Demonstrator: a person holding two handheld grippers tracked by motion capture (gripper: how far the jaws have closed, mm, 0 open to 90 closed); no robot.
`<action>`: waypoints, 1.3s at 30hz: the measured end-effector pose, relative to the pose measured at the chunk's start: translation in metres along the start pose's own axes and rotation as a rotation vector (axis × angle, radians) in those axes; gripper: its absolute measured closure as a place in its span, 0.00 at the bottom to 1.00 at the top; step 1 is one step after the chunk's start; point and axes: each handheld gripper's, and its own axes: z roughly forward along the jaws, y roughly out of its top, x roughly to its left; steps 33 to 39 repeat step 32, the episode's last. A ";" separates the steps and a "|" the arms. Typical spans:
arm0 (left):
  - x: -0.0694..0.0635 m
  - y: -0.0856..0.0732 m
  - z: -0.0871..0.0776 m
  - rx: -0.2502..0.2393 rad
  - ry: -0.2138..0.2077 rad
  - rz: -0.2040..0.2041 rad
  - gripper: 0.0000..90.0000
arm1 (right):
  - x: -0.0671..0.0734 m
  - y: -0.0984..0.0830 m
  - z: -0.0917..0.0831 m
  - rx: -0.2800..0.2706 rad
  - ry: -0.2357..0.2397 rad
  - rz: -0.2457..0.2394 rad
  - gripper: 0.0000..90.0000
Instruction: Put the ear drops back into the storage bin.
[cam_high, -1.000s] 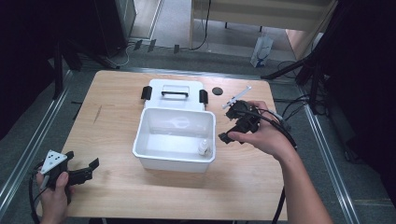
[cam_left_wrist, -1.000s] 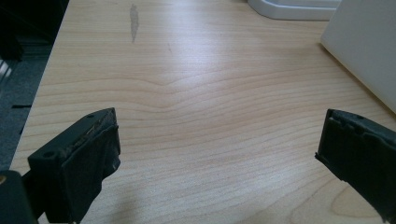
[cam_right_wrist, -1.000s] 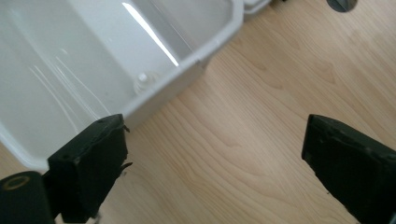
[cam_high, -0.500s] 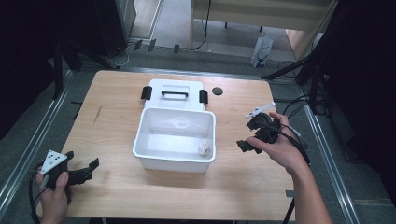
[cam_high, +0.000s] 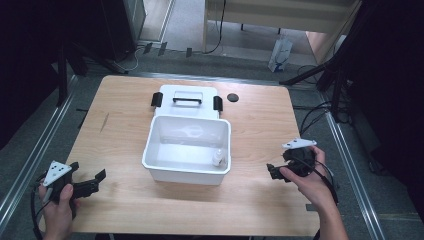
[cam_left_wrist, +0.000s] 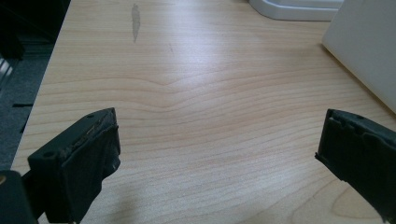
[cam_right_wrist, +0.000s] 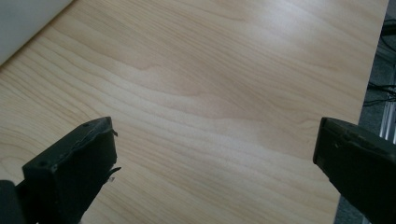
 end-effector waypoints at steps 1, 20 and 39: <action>0.000 0.000 0.000 0.000 0.000 0.000 0.00 | 0.000 0.000 0.000 0.000 0.000 0.000 0.00; -0.001 0.000 0.001 0.008 0.017 0.006 0.00 | -0.007 -0.117 0.011 -0.333 0.023 0.235 0.00; -0.002 0.001 0.001 0.011 0.034 0.001 0.00 | -0.011 -0.122 0.006 -0.417 0.031 0.303 0.00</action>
